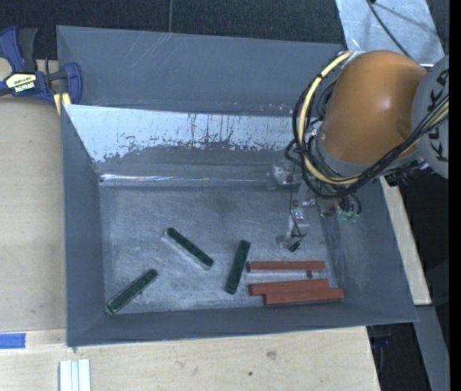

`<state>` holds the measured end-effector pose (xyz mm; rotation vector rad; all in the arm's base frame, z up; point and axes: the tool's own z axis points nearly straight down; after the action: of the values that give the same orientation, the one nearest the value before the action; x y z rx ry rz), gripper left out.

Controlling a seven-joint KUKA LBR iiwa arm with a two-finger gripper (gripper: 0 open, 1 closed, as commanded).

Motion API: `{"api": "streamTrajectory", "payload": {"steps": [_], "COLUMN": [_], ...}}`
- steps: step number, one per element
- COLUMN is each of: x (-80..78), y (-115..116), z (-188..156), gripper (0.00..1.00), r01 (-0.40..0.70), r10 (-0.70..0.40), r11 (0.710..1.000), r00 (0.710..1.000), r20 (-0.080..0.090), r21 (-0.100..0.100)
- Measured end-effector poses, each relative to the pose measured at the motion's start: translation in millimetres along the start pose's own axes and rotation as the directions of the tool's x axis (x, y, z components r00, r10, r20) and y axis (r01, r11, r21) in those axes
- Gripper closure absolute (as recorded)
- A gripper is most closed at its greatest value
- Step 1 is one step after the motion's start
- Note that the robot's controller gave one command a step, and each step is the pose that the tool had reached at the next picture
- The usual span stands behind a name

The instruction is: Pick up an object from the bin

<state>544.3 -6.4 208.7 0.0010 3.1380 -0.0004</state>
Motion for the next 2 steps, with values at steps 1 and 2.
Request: {"api": "streamTrajectory", "payload": {"steps": [1,2], "x": [54.1,60.5], "y": [-10.6,-2.1], "z": [142.0,137.2], "gripper": [0.0,0.0], "r01": [0.095,0.105], "r10": [-0.095,-0.105], "r11": [0.995,0.994], "r00": [0.995,0.994], "r20": [-0.009,0.004], "r21": [-0.001,0.001]}}
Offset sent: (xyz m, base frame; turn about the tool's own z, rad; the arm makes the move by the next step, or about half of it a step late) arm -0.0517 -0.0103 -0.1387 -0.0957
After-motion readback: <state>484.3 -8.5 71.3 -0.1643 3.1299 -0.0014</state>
